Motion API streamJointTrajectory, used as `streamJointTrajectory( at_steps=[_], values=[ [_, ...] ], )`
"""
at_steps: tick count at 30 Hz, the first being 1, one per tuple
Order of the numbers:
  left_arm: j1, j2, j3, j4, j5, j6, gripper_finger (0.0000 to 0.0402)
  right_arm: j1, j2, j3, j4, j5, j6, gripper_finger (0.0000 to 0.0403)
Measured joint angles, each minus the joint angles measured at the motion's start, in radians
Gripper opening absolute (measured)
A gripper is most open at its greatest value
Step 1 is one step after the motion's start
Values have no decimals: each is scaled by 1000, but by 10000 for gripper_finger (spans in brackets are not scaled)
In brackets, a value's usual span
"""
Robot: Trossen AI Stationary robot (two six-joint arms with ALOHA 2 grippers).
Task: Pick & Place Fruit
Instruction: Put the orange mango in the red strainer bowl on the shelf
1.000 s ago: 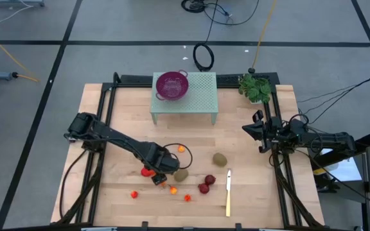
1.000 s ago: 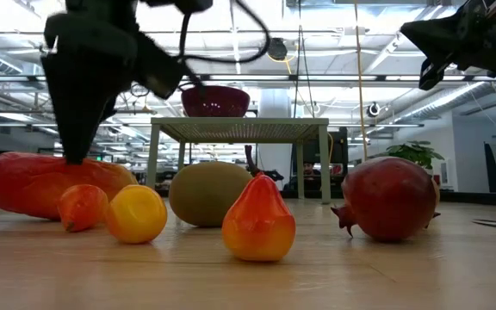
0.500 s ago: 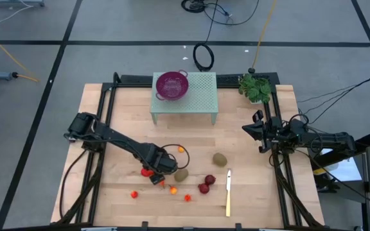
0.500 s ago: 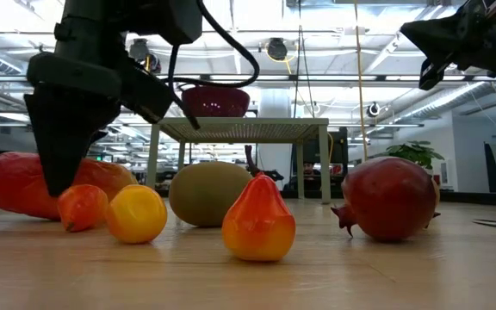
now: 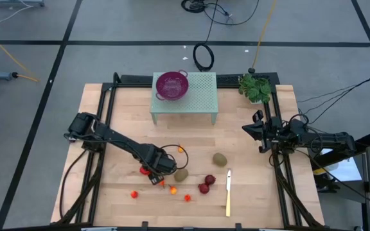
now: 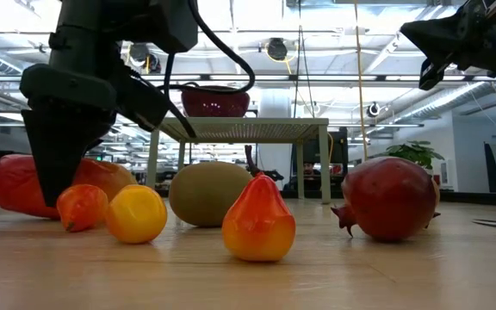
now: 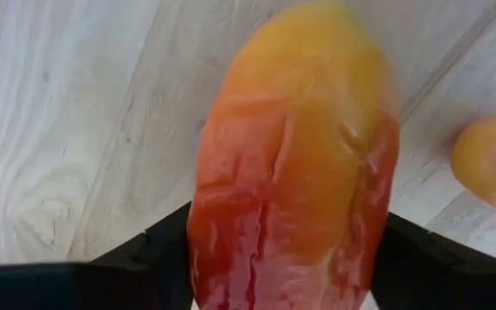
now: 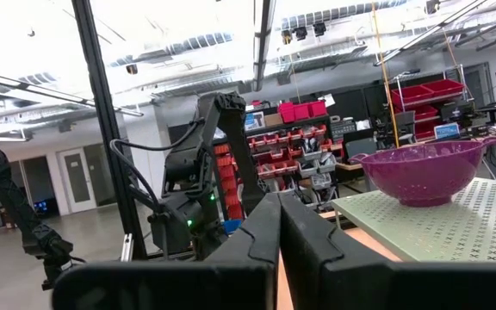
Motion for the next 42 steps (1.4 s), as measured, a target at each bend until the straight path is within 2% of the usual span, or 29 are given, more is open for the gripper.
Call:
streamJointTrajectory(
  at_steps=[4,12,17,27,33,42],
  values=[
    [0,0,0,-28,-1,-1,203,0,0,0,0,0,0,0],
    [1,-46,21,-240,-43,11,203,0,0,0,0,0,0,0],
    [8,-165,71,-354,-141,-19,203,0,0,0,0,0,0,0],
    [72,-418,147,-524,-310,-261,203,0,0,0,-1,0,0,0],
    [118,-485,205,-545,-379,-287,203,0,0,0,-1,0,0,0],
    [195,-501,338,-543,-514,-232,203,0,0,0,-1,0,0,0]
  ],
)
